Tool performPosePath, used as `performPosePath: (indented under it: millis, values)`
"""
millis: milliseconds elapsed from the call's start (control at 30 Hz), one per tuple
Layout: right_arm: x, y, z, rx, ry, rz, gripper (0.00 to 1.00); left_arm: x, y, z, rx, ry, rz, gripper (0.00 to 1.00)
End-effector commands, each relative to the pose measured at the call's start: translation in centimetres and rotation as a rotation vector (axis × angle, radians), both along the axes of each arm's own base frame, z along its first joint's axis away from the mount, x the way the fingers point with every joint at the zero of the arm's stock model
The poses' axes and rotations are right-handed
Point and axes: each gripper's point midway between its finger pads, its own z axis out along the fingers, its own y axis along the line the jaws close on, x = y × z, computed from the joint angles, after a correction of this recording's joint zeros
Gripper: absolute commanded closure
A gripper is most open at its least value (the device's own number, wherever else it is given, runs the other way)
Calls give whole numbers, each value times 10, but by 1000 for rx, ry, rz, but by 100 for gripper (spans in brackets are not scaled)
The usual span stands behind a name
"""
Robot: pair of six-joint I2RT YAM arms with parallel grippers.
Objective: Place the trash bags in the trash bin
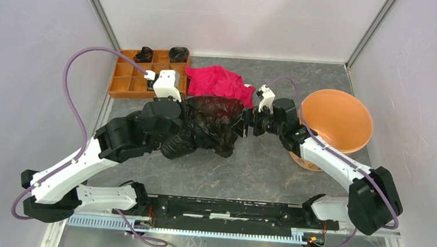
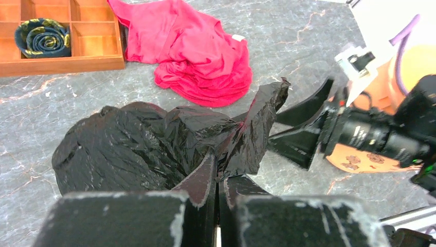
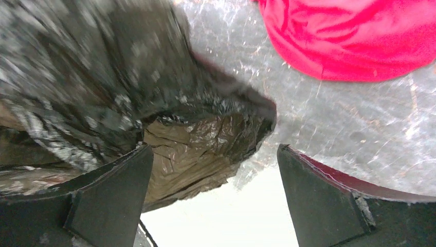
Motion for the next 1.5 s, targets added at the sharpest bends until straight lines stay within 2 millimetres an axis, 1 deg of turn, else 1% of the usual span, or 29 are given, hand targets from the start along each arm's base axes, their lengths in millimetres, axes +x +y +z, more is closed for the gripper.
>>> performPosePath:
  millis: [0,33,133,267,400,433,500,567,600,633,667,700,767,800,833,867,933,1000,1033,1067,1133,1167,1200,1233,1267,1300,1333,1400,1467]
  values:
    - [-5,18,-5,87,17,4,2,5,-1,32,-60,-77,-5,98]
    - [-4,21,-9,85,18,1,2,5,-2,34,-64,-81,-6,98]
    - [1,25,-20,69,9,-13,13,5,-2,36,-63,-84,-6,98]
    - [5,26,-37,74,-1,-33,17,3,4,39,-68,-85,5,98]
    - [9,28,-50,42,1,-51,35,-1,13,40,-90,-88,19,98]
    - [9,27,-51,29,-7,-54,42,-1,15,38,-90,-88,25,98]
    - [8,27,-53,-4,-23,-58,64,-2,20,33,-82,-86,42,98]
    - [8,24,-54,-54,-45,-65,84,0,25,19,-48,-75,71,98]
    - [9,22,-55,-75,-51,-71,94,2,28,8,-13,-67,94,98]
    - [10,19,-54,-88,-58,-78,99,5,29,-13,40,-48,113,98]
    - [13,15,-54,-110,-64,-93,100,9,30,-23,73,-41,126,98]
    - [17,12,-54,-133,-70,-104,100,15,31,-43,149,-18,124,98]
    - [34,7,-42,-185,-82,-122,100,47,50,-73,222,82,174,98]
    - [50,5,-27,-211,-103,-129,100,64,58,-82,185,148,163,98]
    - [60,-1,-16,-249,-103,-141,100,82,64,-82,124,186,143,98]
    - [78,-4,10,-268,-143,-160,100,100,68,-74,63,201,131,98]
    - [103,-8,80,-295,-247,-192,100,126,60,-21,-30,155,89,98]
    - [108,-12,168,-277,-378,-210,100,132,38,68,-147,15,-9,98]
    - [104,-13,222,-223,-461,-219,100,126,26,114,-224,-71,-79,98]
    - [89,-18,276,-154,-554,-228,100,111,15,159,-305,-167,-162,98]
    - [49,-22,343,-13,-712,-181,100,70,5,241,-441,-422,-313,98]
    - [32,-21,357,51,-779,-143,100,53,8,258,-477,-504,-342,98]
    - [10,-27,377,129,-869,-124,100,47,15,255,-494,-545,-324,98]
    - [-3,-32,376,165,-912,-114,100,35,26,258,-501,-593,-295,98]
    - [-13,-37,367,190,-944,-113,100,45,33,227,-472,-560,-231,98]
    - [-17,-39,349,190,-953,-112,99,48,49,204,-454,-535,-132,98]
    - [-15,-40,331,175,-951,-113,99,63,61,164,-415,-454,-30,98]
    - [-1,-32,259,87,-837,-93,99,83,74,64,-312,-214,117,98]
    - [8,-19,181,10,-678,-34,99,80,78,-39,-225,49,186,98]
